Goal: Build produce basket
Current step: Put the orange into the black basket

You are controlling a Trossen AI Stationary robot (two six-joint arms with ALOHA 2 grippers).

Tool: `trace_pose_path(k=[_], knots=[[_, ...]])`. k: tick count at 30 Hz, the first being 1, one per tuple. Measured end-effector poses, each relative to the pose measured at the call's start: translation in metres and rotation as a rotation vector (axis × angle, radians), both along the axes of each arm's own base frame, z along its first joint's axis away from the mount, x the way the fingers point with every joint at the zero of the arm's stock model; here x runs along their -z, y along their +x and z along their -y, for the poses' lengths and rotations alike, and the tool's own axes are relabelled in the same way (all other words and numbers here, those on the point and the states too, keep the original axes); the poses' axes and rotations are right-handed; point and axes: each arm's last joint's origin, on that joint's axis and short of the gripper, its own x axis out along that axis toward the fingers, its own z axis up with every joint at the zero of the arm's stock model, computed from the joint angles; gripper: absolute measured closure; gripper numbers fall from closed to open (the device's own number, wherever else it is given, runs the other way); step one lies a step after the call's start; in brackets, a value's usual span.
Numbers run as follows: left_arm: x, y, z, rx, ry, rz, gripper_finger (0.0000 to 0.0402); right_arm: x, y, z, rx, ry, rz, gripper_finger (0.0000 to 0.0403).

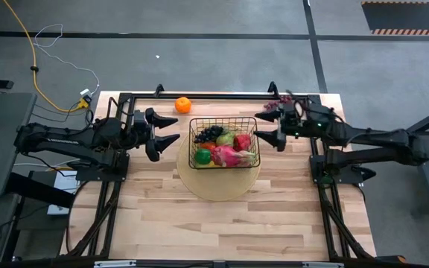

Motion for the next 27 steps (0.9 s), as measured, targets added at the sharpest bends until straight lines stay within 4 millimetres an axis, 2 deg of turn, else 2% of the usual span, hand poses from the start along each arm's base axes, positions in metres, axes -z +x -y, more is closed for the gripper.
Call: trace_pose_path(k=[5, 13, 17, 22, 27], knots=[[0.000, 0.000, 0.000, 0.002, 0.008, -0.003, 0.0076, -0.002, -0.012, -0.004, -0.009, 0.001, 0.038, 0.0004], [0.001, 0.000, 0.000, -0.007, 0.006, -0.009, 0.0076, -0.004, -0.012, -0.007, -0.022, -0.002, 0.056, 0.0004], [0.002, 0.000, -0.007, -0.171, -0.110, -0.008, 0.0076, -0.003, -0.011, -0.006, -0.022, 0.001, 0.045, 0.0004], [0.001, 0.006, -0.040, -0.414, -0.279, -0.241, 0.0079, 0.000, -0.010, -0.006, -0.022, 0.027, 0.025, 0.0004], [0.002, 0.014, -0.094, -0.498, -0.413, -0.481, 0.0080, 0.002, -0.010, -0.006, -0.021, 0.037, 0.000, 0.0004]])
